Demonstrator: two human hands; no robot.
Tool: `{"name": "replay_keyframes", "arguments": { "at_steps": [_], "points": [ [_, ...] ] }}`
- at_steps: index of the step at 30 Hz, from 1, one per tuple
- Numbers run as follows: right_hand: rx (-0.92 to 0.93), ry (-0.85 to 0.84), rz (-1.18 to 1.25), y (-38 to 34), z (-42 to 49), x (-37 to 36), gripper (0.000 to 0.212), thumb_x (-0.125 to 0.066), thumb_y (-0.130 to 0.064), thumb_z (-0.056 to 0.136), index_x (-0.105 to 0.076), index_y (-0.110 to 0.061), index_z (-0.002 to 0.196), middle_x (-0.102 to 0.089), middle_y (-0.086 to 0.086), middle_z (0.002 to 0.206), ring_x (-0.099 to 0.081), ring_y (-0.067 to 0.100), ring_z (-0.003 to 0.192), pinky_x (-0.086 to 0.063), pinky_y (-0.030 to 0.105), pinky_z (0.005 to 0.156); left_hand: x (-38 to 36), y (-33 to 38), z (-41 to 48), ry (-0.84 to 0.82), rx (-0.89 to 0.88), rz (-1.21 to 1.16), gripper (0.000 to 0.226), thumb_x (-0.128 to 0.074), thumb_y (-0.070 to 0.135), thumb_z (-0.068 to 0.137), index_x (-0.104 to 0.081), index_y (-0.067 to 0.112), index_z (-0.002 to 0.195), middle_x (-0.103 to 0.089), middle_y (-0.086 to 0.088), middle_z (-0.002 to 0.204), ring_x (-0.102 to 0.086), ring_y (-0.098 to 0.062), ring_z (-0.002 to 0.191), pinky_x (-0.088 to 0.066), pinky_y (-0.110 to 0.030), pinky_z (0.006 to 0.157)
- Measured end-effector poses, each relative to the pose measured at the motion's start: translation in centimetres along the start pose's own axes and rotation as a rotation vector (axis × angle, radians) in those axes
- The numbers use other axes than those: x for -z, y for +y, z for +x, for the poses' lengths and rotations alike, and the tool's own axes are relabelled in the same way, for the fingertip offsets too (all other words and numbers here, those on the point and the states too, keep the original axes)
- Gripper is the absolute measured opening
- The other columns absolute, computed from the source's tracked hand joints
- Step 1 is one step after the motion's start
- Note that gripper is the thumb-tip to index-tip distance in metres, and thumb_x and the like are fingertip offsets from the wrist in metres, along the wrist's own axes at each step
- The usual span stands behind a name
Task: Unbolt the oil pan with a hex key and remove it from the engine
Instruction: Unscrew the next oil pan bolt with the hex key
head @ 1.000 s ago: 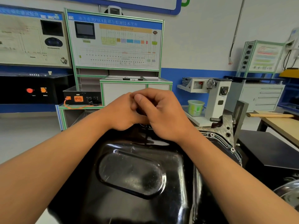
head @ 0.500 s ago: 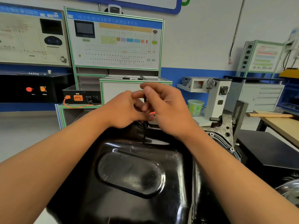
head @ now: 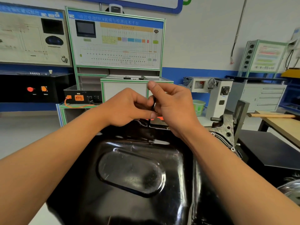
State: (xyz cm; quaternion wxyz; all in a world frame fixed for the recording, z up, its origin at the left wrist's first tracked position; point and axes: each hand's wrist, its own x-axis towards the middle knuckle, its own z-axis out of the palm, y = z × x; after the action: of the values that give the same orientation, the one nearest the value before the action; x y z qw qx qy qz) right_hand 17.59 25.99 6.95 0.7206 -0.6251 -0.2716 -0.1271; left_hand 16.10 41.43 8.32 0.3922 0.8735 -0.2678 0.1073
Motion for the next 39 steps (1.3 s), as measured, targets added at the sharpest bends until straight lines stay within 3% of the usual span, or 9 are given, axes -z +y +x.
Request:
{"name": "replay_keyframes", "arguments": {
  "at_steps": [6, 12, 18, 21, 23, 26, 31, 35, 39],
  "points": [
    [0.118, -0.179, -0.218, -0.5, -0.6, -0.4, 0.041, -0.062, -0.030, 0.098, -0.072, -0.003, 0.069, -0.063, 0.001, 0.059, -0.057, 0.004, 0.062, -0.049, 0.021, 0.066, -0.2, 0.1, 0.0, 0.035, -0.057, 0.064, 0.008, -0.077, 0.012, 0.080, -0.070, 0.008, 0.078, -0.067, 0.004, 0.066, -0.061, -0.007, 0.064, -0.047, -0.016, 0.065],
    [0.117, -0.199, -0.285, -0.8, -1.3, -0.7, 0.038, -0.074, -0.025, 0.090, -0.061, -0.006, 0.058, -0.058, 0.003, 0.073, -0.055, 0.011, 0.069, -0.047, 0.024, 0.072, -0.2, -0.1, 0.1, 0.059, -0.032, 0.103, 0.050, -0.069, 0.005, 0.080, -0.045, 0.026, 0.041, -0.040, 0.012, 0.041, -0.035, -0.005, 0.044, -0.030, -0.014, 0.048],
    [0.185, 0.159, -0.335, -0.6, -1.7, -0.7, 0.017, -0.082, -0.023, 0.079, -0.074, -0.016, 0.092, -0.073, -0.006, 0.071, -0.071, 0.009, 0.070, -0.060, 0.032, 0.073, -0.4, 0.2, 0.4, 0.120, -0.047, 0.076, 0.040, -0.073, 0.015, 0.077, -0.065, 0.041, 0.047, -0.052, 0.014, 0.044, -0.042, 0.002, 0.045, -0.032, -0.009, 0.047],
    [0.207, 0.111, -0.286, -0.3, -1.8, -0.4, 0.030, -0.071, -0.014, 0.089, -0.067, -0.010, 0.118, -0.077, -0.002, 0.079, -0.074, 0.011, 0.078, -0.061, 0.042, 0.084, -0.4, 0.3, 0.4, 0.122, -0.045, 0.060, 0.006, -0.077, 0.022, 0.076, -0.077, 0.023, 0.071, -0.069, -0.012, 0.067, -0.051, -0.009, 0.062, -0.043, -0.027, 0.062],
    [0.159, 0.047, -0.186, -0.2, -1.6, -0.2, 0.035, -0.062, -0.012, 0.098, -0.059, -0.008, 0.132, -0.078, 0.003, 0.087, -0.075, 0.017, 0.084, -0.060, 0.047, 0.086, -0.3, -0.1, 0.4, 0.148, -0.048, 0.048, 0.019, -0.079, 0.024, 0.078, -0.076, 0.006, 0.080, -0.068, -0.025, 0.077, -0.049, -0.014, 0.065, -0.041, -0.029, 0.066],
    [0.054, -0.041, 0.001, -0.4, -1.1, 0.3, 0.035, -0.053, -0.016, 0.104, -0.050, -0.014, 0.139, -0.078, 0.007, 0.086, -0.076, 0.022, 0.083, -0.063, 0.044, 0.069, -0.3, -0.5, 0.3, 0.107, -0.032, 0.018, 0.019, -0.081, 0.028, 0.079, -0.075, 0.010, 0.080, -0.067, -0.014, 0.065, -0.049, -0.010, 0.063, -0.042, -0.022, 0.067],
    [-0.097, -0.146, 0.110, -0.5, -0.3, 0.4, 0.020, -0.057, -0.023, 0.102, -0.056, -0.027, 0.121, -0.065, 0.012, 0.071, -0.049, 0.024, 0.054, -0.038, 0.024, 0.041, -0.7, -0.7, 0.3, 0.028, -0.015, -0.025, 0.038, -0.079, 0.003, 0.079, -0.057, 0.024, 0.057, -0.067, 0.010, 0.062, -0.063, 0.001, 0.062, -0.045, -0.008, 0.071],
    [-0.032, -0.102, 0.046, -0.6, -0.7, 0.0, 0.005, -0.068, -0.021, 0.095, -0.070, -0.016, 0.096, -0.064, 0.009, 0.066, -0.055, 0.020, 0.054, -0.041, 0.021, 0.042, -0.7, -0.4, 0.3, 0.045, -0.027, 0.045, 0.038, -0.081, 0.010, 0.078, -0.055, 0.022, 0.054, -0.062, 0.004, 0.056, -0.056, -0.008, 0.055, -0.047, -0.018, 0.067],
    [0.190, -0.225, -0.190, -0.7, -1.6, -0.3, 0.002, -0.076, -0.014, 0.088, -0.074, -0.015, 0.089, -0.070, -0.009, 0.073, -0.064, 0.003, 0.067, -0.050, 0.018, 0.067, -0.4, 0.0, 0.1, 0.045, -0.043, 0.138, 0.023, -0.070, 0.021, 0.075, -0.062, 0.001, 0.069, -0.058, -0.016, 0.064, -0.051, -0.033, 0.063, -0.047, -0.037, 0.063]
  ]
}}
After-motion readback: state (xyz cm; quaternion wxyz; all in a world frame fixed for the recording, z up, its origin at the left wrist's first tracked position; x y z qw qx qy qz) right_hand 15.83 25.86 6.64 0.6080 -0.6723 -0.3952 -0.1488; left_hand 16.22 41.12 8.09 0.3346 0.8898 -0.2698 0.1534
